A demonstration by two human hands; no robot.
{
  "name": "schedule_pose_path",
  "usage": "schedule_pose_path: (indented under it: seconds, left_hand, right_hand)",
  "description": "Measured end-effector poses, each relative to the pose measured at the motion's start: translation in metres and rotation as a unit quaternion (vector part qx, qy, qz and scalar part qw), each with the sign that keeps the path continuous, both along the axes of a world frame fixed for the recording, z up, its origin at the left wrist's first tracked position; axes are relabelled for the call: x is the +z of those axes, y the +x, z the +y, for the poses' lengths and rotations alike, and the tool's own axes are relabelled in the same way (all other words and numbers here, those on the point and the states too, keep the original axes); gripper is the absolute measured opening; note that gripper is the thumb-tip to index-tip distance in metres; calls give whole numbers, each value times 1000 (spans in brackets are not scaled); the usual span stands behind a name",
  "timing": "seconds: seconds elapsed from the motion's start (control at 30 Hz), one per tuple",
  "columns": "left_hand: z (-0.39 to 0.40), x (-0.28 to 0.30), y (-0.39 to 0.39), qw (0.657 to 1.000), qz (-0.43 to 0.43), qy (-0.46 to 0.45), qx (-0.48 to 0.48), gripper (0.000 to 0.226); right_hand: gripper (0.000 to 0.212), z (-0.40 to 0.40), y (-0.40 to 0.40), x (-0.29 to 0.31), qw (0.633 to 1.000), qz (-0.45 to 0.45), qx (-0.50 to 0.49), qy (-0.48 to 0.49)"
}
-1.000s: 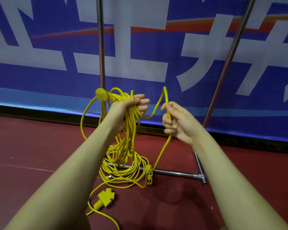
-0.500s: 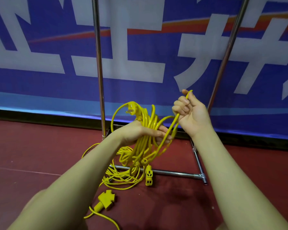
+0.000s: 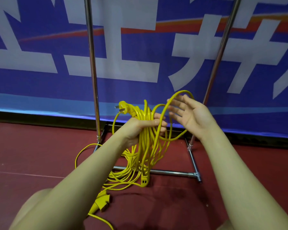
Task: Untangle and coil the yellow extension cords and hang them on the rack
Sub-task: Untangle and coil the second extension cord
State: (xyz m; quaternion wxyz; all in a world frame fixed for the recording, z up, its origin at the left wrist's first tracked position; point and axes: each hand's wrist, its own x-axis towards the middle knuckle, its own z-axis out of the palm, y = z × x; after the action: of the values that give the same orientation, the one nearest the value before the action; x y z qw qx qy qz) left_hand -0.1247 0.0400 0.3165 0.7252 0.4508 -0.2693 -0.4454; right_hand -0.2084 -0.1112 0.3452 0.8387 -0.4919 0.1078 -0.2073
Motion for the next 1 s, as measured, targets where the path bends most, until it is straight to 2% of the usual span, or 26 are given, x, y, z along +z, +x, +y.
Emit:
schedule_pose_path:
  seconds: [0.17, 0.33, 0.47, 0.63, 0.83, 1.0]
  left_hand:
    - [-3, 10, 9, 981, 110, -109, 119, 19]
    - [2, 10, 22, 952, 171, -154, 203, 15]
    - [8, 9, 30, 938, 197, -163, 234, 12]
    - [13, 12, 35, 936, 193, -171, 239, 12]
    - [17, 8, 37, 953, 157, -121, 229, 15]
    - [13, 1, 29, 986, 20, -45, 160, 16]
  right_hand:
    - [22, 15, 3, -13, 995, 56, 38, -68]
    - [29, 29, 8, -18, 970, 122, 131, -162]
    - [24, 38, 13, -27, 945, 165, 179, -218]
    - [9, 48, 18, -33, 927, 142, 176, -298]
    - [10, 49, 13, -17, 967, 52, 146, -203]
    - [19, 37, 8, -1, 994, -22, 58, -95]
